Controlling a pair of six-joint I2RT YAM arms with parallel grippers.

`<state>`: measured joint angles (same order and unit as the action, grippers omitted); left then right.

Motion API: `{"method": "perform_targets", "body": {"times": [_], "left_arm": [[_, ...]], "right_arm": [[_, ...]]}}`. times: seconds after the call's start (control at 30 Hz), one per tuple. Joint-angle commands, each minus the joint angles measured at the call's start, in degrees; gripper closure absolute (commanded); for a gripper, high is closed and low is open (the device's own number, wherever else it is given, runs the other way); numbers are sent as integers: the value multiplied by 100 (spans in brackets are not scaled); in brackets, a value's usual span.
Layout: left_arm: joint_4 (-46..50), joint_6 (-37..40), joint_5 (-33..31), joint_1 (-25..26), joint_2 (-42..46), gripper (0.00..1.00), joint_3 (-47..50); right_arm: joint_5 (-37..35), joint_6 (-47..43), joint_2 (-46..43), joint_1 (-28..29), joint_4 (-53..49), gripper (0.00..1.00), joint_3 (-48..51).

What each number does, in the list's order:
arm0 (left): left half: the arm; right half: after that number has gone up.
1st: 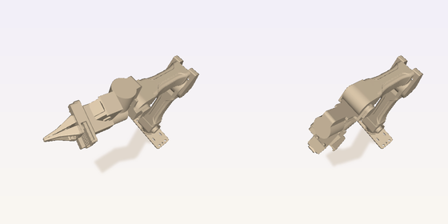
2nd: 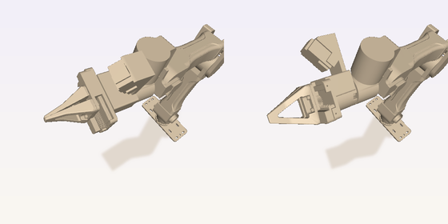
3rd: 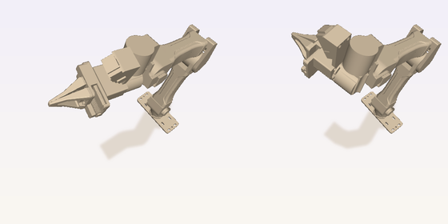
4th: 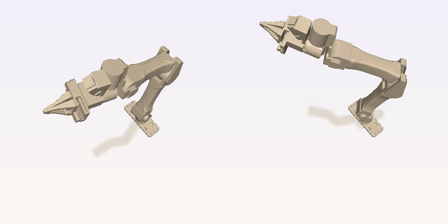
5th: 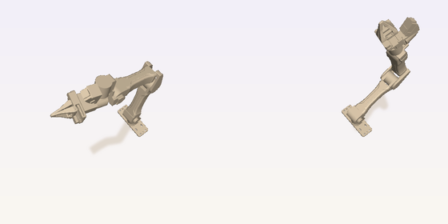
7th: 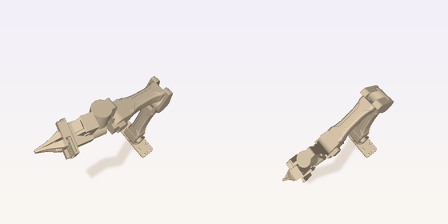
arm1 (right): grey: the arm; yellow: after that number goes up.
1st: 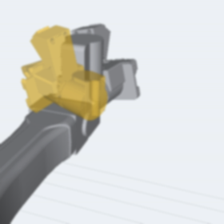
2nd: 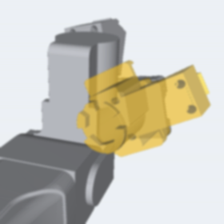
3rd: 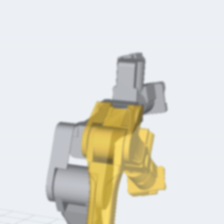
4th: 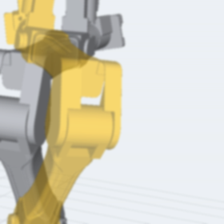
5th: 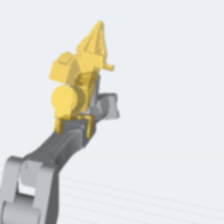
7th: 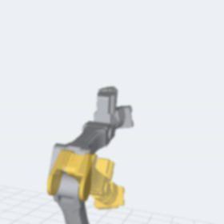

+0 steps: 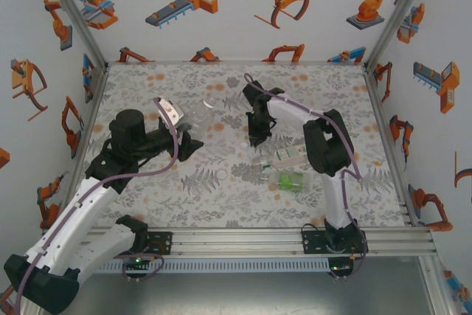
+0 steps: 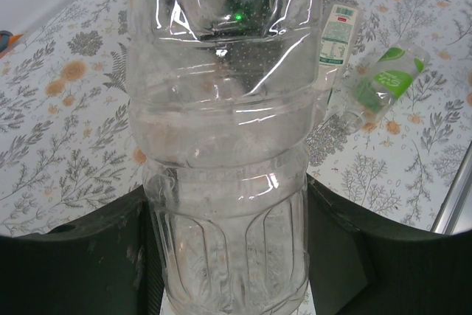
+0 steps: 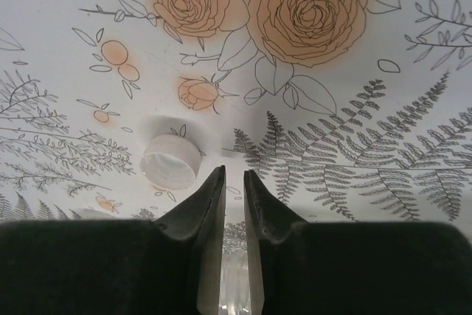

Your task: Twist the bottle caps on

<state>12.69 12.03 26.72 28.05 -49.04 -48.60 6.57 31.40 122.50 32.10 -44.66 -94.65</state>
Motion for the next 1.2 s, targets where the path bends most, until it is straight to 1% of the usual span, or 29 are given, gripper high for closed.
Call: {"method": "perform_targets", "body": {"times": [0.0,0.03,0.17,0.33,0.47,0.77,1.17], "left_arm": [[-98,-91,-54,-44,102,100,-79],[-102,-104,-105,-46,108,100,-71],[-104,-133,-208,-54,131,100,-70],[-76,-157,-253,-71,195,100,-44],[-47,-157,-262,-87,244,100,-21],[-80,-195,-248,-107,269,100,30],[-91,-214,-240,-124,278,100,52]], "right_arm": [[-83,3,-397,106,-229,75,-242],[-93,15,-392,149,-266,71,-287],[-117,42,-249,312,-345,64,-505],[-260,59,34,505,-527,53,-905],[-313,85,188,548,-573,49,-998],[-316,61,372,570,-513,47,-986],[-250,53,488,570,-473,49,-982]]}}
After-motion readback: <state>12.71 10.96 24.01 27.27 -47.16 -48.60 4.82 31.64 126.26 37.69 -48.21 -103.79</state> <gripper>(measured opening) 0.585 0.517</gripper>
